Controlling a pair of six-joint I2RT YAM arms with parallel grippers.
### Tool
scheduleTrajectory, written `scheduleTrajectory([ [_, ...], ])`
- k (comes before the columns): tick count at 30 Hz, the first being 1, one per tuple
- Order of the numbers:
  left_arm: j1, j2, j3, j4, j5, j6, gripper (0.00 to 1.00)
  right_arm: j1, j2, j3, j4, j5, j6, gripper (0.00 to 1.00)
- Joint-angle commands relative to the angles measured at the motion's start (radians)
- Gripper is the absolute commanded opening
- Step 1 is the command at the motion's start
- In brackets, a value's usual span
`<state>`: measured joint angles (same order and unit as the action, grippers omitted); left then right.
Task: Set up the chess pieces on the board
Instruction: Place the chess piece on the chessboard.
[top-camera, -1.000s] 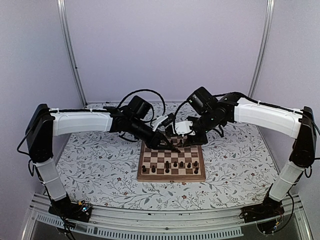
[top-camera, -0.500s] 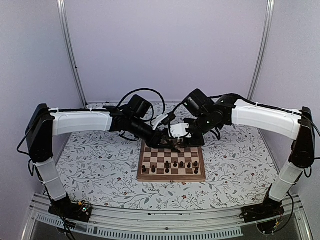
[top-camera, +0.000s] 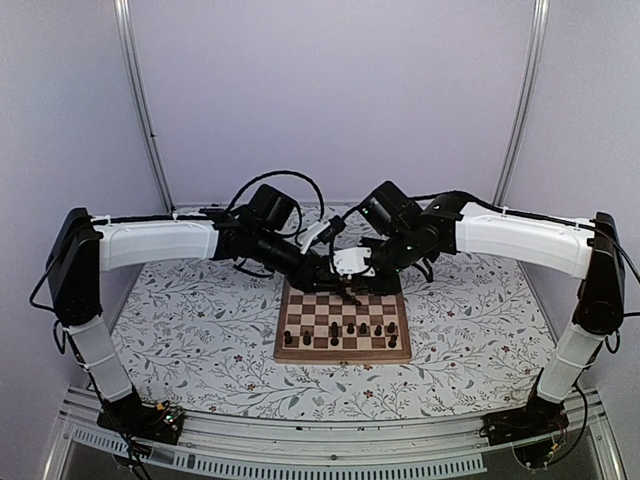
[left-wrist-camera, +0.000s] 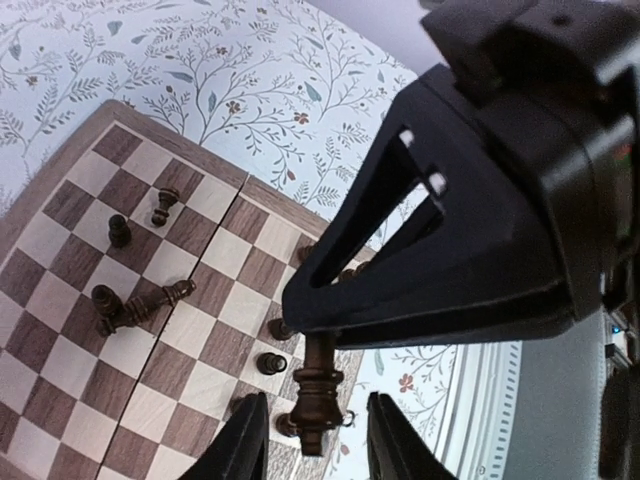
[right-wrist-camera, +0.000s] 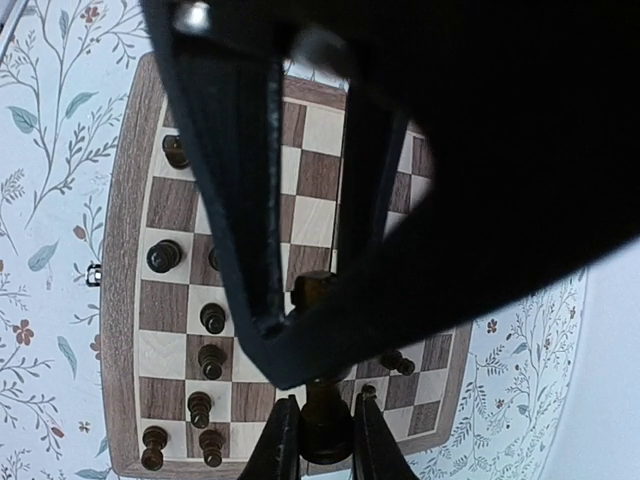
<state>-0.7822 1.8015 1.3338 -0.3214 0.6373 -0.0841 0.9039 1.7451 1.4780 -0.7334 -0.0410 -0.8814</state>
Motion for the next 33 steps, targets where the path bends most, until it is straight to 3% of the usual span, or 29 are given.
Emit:
scheduleTrajectory([
  [1, 0.018, -0.113, -0.041, 0.075, -0.058, 0.005, 0.39, -0.080, -0.050, 0.010, 0.045, -0.157, 0.078, 0.02],
  [5, 0.016, -0.215, -0.123, 0.211, -0.098, -0.031, 0.45, -0.190, -0.089, 0.011, 0.059, -0.391, 0.148, 0.02],
  [8, -0.004, -0.298, -0.207, 0.412, -0.196, -0.067, 0.53, -0.253, -0.102, 0.003, 0.062, -0.568, 0.182, 0.02],
  [14, -0.022, -0.364, -0.303, 0.671, -0.336, -0.146, 0.55, -0.332, -0.101, 0.008, 0.069, -0.865, 0.254, 0.03],
  [20, -0.069, -0.305, -0.281, 0.757, -0.323, -0.139, 0.52, -0.334, -0.088, 0.018, 0.064, -0.930, 0.275, 0.05],
  [33, -0.088, -0.199, -0.163, 0.637, -0.257, -0.138, 0.40, -0.335, -0.061, 0.030, 0.037, -0.928, 0.256, 0.07],
])
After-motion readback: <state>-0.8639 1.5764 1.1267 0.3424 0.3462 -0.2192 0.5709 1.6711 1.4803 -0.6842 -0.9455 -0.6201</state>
